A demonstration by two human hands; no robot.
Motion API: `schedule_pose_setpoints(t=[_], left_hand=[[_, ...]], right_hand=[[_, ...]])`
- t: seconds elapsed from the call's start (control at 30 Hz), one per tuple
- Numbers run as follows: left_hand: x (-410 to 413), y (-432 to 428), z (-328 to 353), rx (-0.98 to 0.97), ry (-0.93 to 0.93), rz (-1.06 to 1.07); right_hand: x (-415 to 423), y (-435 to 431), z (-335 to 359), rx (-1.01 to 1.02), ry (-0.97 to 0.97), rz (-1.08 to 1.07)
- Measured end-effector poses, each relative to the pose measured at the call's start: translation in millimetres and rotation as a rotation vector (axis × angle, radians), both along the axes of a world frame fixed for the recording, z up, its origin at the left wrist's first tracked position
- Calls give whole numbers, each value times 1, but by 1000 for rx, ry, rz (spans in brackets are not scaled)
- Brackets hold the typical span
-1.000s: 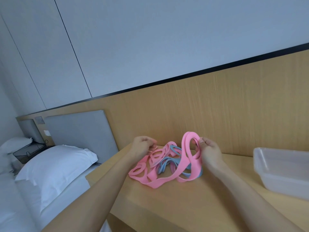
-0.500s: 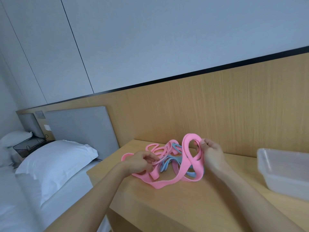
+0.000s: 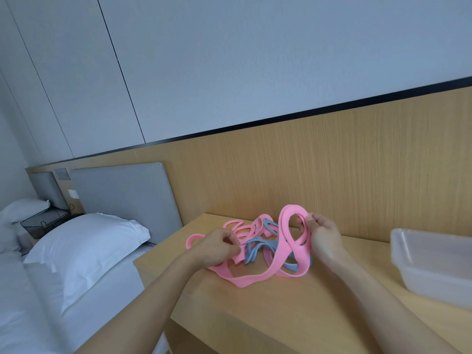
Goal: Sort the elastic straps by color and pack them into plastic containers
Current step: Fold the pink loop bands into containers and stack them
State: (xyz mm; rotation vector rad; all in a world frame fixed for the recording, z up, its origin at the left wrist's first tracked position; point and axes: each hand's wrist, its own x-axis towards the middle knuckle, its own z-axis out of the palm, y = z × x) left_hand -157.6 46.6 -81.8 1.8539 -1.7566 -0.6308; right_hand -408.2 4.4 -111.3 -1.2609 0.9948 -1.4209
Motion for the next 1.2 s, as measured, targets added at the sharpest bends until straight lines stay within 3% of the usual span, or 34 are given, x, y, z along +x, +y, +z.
schedule_pose_setpoints(t=[0.07,0.2,0.4,0.7,0.9,1.03,1.2], left_hand=[[-5,0,-1,14,2,-9],[-18,-2,-9,-1,-176,14],[-22,-5,4,-3,-164,-20],[-24,1,39,-222,275,75],[-56,8,71,-291,357,-55],[-78,9,75,-266,277,-127],[-84,9,79,-286,279,-87]], right_hand=[[0,1,1,-1,-3,-2],[0,1,2,3,-1,2],[-2,0,0,4,3,-4],[-1,1,1,-27,-45,18],[6,18,12,-263,85,39],[13,30,14,-442,278,-8],[11,34,16,-547,277,-102]])
